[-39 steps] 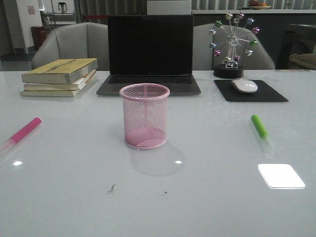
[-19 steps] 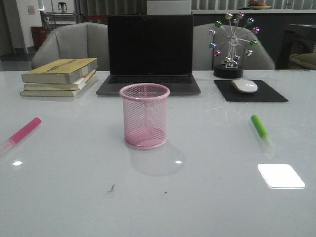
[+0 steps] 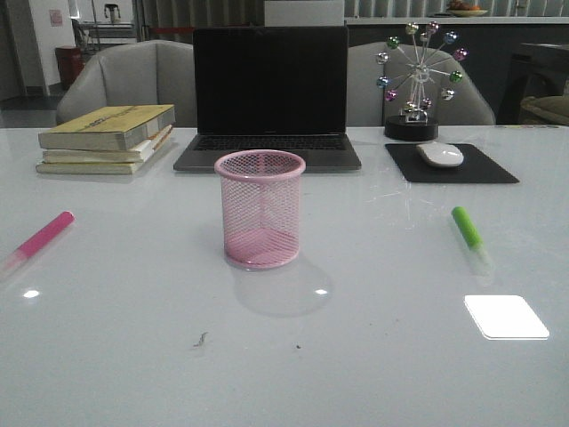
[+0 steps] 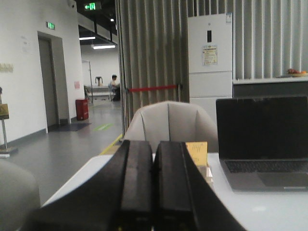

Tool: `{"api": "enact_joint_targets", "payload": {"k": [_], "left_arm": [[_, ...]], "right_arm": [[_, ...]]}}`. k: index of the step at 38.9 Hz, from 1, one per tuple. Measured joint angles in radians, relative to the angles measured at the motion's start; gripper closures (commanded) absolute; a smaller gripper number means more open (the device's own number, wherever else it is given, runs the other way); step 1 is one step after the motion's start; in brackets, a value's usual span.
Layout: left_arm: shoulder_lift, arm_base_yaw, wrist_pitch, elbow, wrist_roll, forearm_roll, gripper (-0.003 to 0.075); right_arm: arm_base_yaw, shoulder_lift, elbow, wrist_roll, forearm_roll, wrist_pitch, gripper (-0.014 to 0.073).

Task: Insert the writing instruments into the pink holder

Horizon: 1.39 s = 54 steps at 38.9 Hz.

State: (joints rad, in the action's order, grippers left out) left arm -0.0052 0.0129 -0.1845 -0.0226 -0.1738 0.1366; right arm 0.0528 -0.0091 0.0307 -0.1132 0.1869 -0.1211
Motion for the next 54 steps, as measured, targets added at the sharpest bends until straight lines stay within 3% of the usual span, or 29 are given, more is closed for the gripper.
{"api": "enact_joint_targets", "payload": {"k": [6, 13, 25, 33, 46, 54], "left_arm": [[0.0, 0.0, 0.008, -0.149, 0.0, -0.026, 0.0629], [0.023, 0.0, 0.113, -0.358, 0.0, -0.062, 0.0629], [0.252, 0.0, 0.211, -0.621, 0.0, -0.066, 0.0629], [0.393, 0.0, 0.316, -0.651, 0.0, -0.064, 0.0629], [0.569, 0.0, 0.631, -0.651, 0.0, -0.06, 0.0629], [0.594, 0.0, 0.659, -0.651, 0.0, -0.05, 0.0628]], "right_arm": [[0.0, 0.0, -0.123, 0.006, 0.009, -0.014, 0.0536], [0.0, 0.012, -0.371, 0.009, 0.011, 0.156, 0.0536], [0.0, 0.306, -0.684, 0.009, 0.011, 0.305, 0.0536], [0.0, 0.466, -0.713, 0.009, 0.011, 0.342, 0.0536], [0.0, 0.567, -0.707, 0.009, 0.011, 0.519, 0.0536], [0.0, 0.573, -0.673, 0.009, 0.011, 0.605, 0.0533]]}}
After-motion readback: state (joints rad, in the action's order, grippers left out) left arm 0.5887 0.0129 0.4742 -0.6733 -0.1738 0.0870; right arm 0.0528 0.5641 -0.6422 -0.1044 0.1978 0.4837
